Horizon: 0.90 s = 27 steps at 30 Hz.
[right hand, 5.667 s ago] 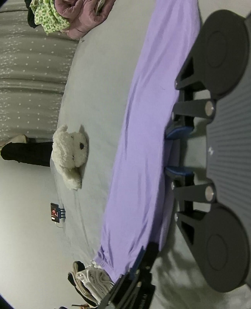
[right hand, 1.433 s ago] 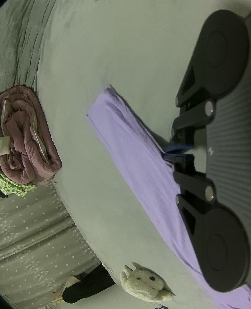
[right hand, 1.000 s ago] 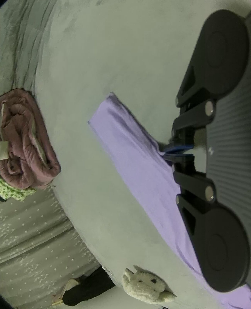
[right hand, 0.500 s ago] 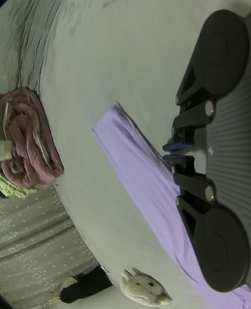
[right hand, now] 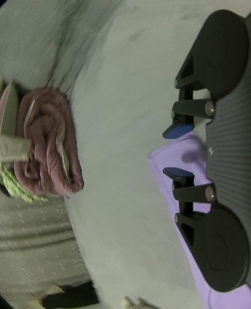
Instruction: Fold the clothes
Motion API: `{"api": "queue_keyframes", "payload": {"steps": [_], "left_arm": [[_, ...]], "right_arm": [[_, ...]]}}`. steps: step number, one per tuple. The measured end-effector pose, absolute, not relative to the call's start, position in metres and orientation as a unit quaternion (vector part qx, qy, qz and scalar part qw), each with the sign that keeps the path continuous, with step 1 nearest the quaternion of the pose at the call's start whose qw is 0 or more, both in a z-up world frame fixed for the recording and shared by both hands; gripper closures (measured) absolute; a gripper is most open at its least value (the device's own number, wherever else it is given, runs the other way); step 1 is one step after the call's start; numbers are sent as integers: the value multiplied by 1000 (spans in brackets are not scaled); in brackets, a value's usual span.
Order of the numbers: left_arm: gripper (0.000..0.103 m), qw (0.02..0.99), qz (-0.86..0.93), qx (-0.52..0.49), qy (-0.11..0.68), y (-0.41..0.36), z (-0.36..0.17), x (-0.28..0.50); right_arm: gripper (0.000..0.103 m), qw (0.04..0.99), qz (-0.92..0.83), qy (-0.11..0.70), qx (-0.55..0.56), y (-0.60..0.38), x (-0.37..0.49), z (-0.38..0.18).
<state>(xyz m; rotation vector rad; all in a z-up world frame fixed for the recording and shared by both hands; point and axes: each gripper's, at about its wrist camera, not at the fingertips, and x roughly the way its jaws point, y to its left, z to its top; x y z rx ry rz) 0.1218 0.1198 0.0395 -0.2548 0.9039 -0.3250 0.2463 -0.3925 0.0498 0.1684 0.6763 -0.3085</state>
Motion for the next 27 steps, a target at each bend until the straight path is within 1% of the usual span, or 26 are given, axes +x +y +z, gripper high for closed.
{"api": "queue_keyframes", "payload": {"steps": [6,7,8,9,10,12,13,16,18,19,20,21,22,27], "left_arm": [[71,881,-136,-129,435,121,34,125],[71,881,-135,-128,435,120,33,126],[71,881,-134,-127,435,119,32,126],[71,881,-132,-126,436,118,32,127],[71,882,-132,-122,436,116,32,127],[71,883,-132,-115,435,115,32,126],[71,883,-132,-114,435,114,32,126],[71,884,-131,-112,435,114,32,125],[71,884,-130,-109,435,114,32,125],[71,884,-130,-109,436,114,32,125],[71,884,-129,-109,436,113,31,126],[71,884,-128,-108,437,113,31,126],[71,884,-126,-107,438,112,31,126],[71,885,-126,-98,438,109,31,125]], "right_arm": [[69,923,-74,376,-26,-359,293,35],[68,925,-52,375,-40,-349,293,34],[62,926,-30,373,-53,-340,293,32],[60,926,-9,371,-66,-332,293,30],[65,924,10,374,-74,-324,292,27],[79,921,24,375,-103,-311,291,21],[100,920,29,373,-114,-306,290,19],[99,924,21,356,-135,-294,287,24],[98,932,11,335,-141,-291,282,32],[91,934,10,329,-139,-291,280,35],[70,934,19,330,-137,-290,278,37],[60,933,31,331,-136,-288,275,40],[55,932,48,332,-137,-287,272,41],[62,903,138,364,-179,-265,267,34]]}}
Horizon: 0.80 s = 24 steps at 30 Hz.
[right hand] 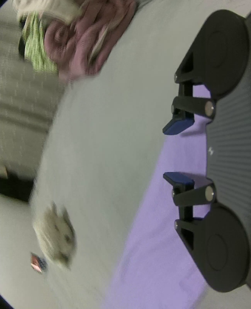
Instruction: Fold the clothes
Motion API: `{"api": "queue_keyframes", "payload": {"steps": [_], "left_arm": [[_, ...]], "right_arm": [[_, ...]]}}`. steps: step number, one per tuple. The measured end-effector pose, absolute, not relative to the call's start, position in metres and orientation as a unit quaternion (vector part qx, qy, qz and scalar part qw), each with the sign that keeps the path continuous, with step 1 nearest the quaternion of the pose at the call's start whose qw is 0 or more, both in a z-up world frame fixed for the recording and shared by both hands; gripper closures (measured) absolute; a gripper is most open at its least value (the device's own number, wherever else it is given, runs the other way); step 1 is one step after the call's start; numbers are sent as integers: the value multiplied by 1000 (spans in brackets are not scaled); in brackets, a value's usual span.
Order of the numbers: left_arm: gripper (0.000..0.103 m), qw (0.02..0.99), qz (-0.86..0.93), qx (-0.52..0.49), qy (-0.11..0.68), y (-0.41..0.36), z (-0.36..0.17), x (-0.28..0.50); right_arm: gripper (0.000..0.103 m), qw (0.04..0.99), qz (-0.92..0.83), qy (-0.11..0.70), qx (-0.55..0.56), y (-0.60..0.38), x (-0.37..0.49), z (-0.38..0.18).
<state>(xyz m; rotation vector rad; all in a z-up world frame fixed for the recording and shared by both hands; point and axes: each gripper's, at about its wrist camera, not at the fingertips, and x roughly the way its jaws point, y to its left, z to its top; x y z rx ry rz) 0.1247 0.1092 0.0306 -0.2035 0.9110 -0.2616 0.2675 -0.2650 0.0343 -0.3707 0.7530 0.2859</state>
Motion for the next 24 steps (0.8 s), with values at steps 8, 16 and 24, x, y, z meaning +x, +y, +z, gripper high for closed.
{"api": "queue_keyframes", "payload": {"steps": [8,16,24], "left_arm": [[71,886,-126,-83,438,108,31,124],[71,889,-125,-73,435,105,31,122],[71,889,-125,-74,435,105,32,123]], "right_arm": [[98,889,152,378,-209,-247,278,25],[98,895,124,362,-228,-243,273,27],[57,895,151,342,-243,-225,276,32]]}}
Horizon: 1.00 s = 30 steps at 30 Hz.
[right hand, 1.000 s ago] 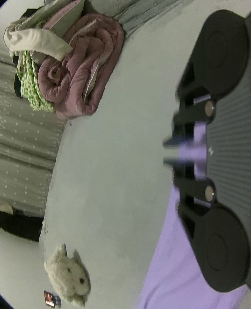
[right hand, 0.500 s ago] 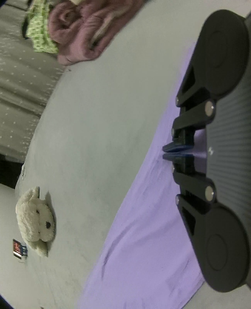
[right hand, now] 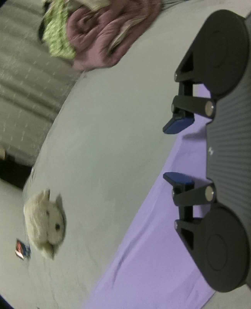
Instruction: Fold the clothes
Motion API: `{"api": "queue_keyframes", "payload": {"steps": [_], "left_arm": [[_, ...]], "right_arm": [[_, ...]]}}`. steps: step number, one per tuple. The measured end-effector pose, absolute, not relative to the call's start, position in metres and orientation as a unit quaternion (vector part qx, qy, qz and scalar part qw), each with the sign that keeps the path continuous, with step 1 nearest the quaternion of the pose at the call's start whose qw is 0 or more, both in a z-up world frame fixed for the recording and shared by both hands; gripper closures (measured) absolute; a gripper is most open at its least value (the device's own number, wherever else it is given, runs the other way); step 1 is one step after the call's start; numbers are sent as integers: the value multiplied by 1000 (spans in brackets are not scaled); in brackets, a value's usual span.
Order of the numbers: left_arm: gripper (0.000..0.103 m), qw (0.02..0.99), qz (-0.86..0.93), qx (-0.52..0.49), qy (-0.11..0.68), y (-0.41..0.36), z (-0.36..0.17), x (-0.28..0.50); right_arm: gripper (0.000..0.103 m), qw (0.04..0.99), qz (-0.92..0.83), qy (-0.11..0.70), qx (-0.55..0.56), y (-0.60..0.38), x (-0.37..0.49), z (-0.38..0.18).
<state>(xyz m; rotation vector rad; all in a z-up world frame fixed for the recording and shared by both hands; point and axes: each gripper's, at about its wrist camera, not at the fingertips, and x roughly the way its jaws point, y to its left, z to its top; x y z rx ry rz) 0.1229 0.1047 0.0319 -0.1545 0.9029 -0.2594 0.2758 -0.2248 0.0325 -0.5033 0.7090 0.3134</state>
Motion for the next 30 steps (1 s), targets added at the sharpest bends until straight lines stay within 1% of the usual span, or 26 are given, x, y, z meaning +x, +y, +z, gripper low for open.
{"api": "queue_keyframes", "payload": {"steps": [1,3,4,5,8,14,17,18,19,20,22,25,27,28,29,30], "left_arm": [[71,889,-125,-74,435,104,32,123],[71,889,-125,-71,434,103,32,122],[71,890,-124,-71,434,103,32,122],[71,890,-124,-71,434,103,32,122],[71,890,-125,-73,433,104,32,122],[71,893,-119,-73,428,107,33,122],[71,893,-118,-71,429,106,33,122],[71,892,-119,-71,429,106,33,122],[71,892,-119,-71,429,106,33,123],[71,892,-119,-71,429,106,34,123],[71,892,-119,-73,429,107,34,123],[71,892,-119,-71,430,106,34,123],[71,892,-119,-70,430,106,33,123],[71,892,-119,-69,430,106,33,123],[71,892,-119,-69,430,106,33,122],[71,892,-119,-69,430,106,33,122]], "right_arm": [[61,889,162,347,-250,-220,276,31],[76,877,172,362,-264,-213,280,25],[98,876,173,365,-264,-211,280,24],[99,875,173,367,-264,-209,281,24],[100,875,170,357,-279,-202,276,26],[100,905,138,314,-254,-205,275,36],[99,893,144,332,-268,-201,277,28],[96,889,148,340,-270,-200,278,26],[84,885,152,346,-271,-199,278,25],[69,887,154,345,-266,-198,277,28],[62,895,170,331,-246,-195,273,36],[62,888,213,329,-240,-180,271,42],[66,869,232,349,-262,-167,273,35],[72,860,240,358,-272,-162,274,31],[82,857,245,363,-272,-159,275,29],[87,853,250,368,-273,-157,275,26]]}}
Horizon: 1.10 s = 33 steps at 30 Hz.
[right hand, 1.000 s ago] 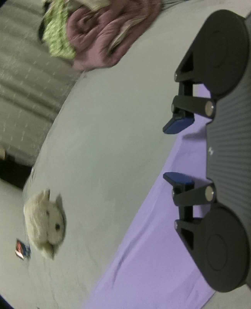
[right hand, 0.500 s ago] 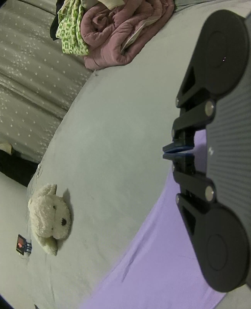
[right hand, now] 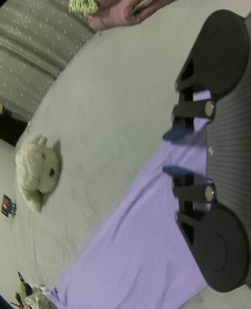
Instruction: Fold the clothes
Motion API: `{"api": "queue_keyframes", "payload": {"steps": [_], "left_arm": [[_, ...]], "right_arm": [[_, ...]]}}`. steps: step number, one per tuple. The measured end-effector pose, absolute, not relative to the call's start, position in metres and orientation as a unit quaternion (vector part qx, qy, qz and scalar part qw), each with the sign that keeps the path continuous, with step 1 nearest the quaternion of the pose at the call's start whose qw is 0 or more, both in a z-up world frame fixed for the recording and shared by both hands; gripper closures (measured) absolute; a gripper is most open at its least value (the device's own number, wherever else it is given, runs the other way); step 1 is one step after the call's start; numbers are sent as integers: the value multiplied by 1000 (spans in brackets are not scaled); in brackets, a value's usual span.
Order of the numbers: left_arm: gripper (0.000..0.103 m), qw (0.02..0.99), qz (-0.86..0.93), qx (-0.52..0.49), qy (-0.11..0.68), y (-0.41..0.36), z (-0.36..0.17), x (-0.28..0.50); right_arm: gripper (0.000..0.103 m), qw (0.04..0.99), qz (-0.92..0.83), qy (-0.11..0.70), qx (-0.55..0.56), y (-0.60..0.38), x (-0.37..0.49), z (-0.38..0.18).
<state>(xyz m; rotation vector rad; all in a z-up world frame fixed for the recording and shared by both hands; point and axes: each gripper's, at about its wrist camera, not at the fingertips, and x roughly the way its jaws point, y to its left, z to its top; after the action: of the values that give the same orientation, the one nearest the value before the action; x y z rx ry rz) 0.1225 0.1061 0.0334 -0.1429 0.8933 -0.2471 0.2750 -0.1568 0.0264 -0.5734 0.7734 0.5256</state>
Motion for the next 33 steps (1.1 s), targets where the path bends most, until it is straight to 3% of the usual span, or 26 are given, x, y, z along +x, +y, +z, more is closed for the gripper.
{"api": "queue_keyframes", "payload": {"steps": [1,10,18,21,22,23,33], "left_arm": [[71,892,-119,-69,430,106,34,122],[71,893,-119,-70,429,107,35,121],[71,894,-117,-58,428,103,35,121],[71,892,-121,-58,431,103,35,121],[71,892,-120,-58,432,103,35,121],[71,892,-120,-59,432,104,35,121],[71,892,-120,-63,431,105,35,123]], "right_arm": [[99,851,253,370,-274,-155,275,25],[99,881,219,311,-282,-153,266,42],[99,879,181,313,-313,-139,274,8],[90,886,178,302,-304,-141,271,11],[71,891,173,299,-294,-145,270,15],[62,900,162,292,-281,-155,268,20],[72,919,30,350,-178,-279,267,33]]}}
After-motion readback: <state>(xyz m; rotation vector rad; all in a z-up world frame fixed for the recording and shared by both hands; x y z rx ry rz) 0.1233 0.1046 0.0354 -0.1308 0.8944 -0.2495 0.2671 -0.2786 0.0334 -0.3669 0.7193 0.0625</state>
